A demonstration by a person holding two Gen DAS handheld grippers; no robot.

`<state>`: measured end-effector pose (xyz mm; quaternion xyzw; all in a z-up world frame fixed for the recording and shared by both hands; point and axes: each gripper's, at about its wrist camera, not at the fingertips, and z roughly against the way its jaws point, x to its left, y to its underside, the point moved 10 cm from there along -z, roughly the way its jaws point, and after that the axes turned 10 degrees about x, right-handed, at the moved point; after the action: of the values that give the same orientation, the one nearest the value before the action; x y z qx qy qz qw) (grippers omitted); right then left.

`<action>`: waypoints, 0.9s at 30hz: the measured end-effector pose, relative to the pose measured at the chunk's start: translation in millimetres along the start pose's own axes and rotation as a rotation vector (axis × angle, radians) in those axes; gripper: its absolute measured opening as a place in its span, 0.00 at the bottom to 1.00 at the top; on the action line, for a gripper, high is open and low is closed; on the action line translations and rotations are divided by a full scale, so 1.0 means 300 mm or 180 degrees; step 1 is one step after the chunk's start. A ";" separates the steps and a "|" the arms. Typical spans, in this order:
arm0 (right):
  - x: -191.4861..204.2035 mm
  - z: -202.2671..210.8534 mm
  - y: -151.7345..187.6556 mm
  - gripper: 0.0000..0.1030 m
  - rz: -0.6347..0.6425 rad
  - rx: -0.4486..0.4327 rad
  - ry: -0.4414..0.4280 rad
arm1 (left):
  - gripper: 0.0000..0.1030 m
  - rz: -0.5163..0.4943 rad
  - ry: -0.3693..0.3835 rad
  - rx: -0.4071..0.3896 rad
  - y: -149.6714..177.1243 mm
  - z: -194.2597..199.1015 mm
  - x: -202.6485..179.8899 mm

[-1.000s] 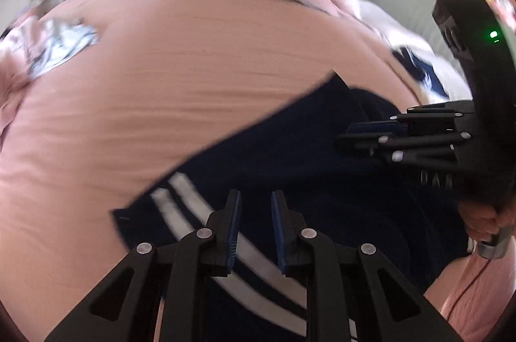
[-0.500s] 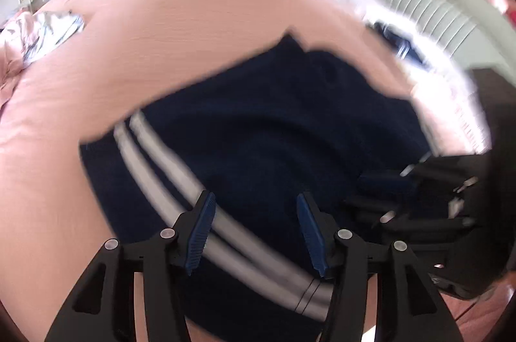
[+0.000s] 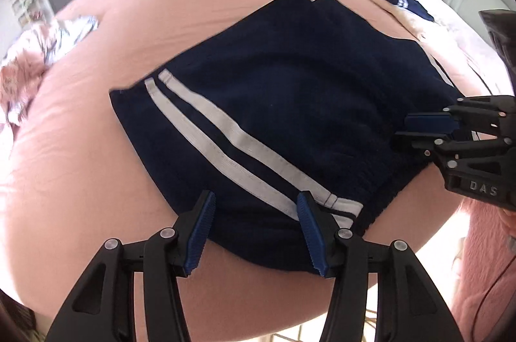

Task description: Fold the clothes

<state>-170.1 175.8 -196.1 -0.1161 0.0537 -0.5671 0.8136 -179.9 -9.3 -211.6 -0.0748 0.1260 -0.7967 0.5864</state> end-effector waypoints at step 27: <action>-0.668 -0.007 0.019 0.27 -0.1527 0.0008 -0.0115 | 0.48 -0.0575 0.0613 -0.0395 -0.580 -0.036 -0.335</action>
<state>-235.7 364.9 -208.6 -0.1347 0.0093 -0.7421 0.6566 -311.6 136.6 -168.8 -0.0452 0.2234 -0.8404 0.4917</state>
